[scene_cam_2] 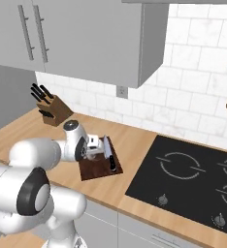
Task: Pick up the knife from the drawer and place it on the cutting board. Then place the meat from the plate to the cutting board.
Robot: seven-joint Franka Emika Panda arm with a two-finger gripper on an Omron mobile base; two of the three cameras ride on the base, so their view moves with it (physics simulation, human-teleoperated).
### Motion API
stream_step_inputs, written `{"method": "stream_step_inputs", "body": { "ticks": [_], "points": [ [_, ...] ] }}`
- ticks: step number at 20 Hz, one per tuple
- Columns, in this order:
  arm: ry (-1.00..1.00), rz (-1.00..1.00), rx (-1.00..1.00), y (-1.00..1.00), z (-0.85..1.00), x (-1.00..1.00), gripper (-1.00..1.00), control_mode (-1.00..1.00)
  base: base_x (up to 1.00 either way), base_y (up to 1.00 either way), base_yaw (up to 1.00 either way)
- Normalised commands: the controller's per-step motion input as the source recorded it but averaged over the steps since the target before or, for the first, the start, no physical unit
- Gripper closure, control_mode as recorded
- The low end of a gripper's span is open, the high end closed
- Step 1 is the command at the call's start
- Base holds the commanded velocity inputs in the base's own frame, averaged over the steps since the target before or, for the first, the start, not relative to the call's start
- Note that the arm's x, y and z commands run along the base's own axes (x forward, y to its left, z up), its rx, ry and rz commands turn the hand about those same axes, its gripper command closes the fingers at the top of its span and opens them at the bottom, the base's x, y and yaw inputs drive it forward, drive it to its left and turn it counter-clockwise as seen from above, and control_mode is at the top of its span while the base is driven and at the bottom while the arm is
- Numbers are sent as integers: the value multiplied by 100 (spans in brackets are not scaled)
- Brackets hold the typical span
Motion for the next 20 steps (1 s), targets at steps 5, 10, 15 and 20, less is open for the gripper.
{"method": "stream_step_inputs", "body": {
  "ticks": [5,10,15,20],
  "points": [
    [0,0,0,0,0,35,-100,-100,0,0,0],
    [0,0,0,0,0,13,-100,-100,0,0,0],
    [1,-1,0,0,0,1,-100,-100,0,0,0],
    [0,-6,-3,15,27,-13,-100,-100,0,0,0]
  ]
}}
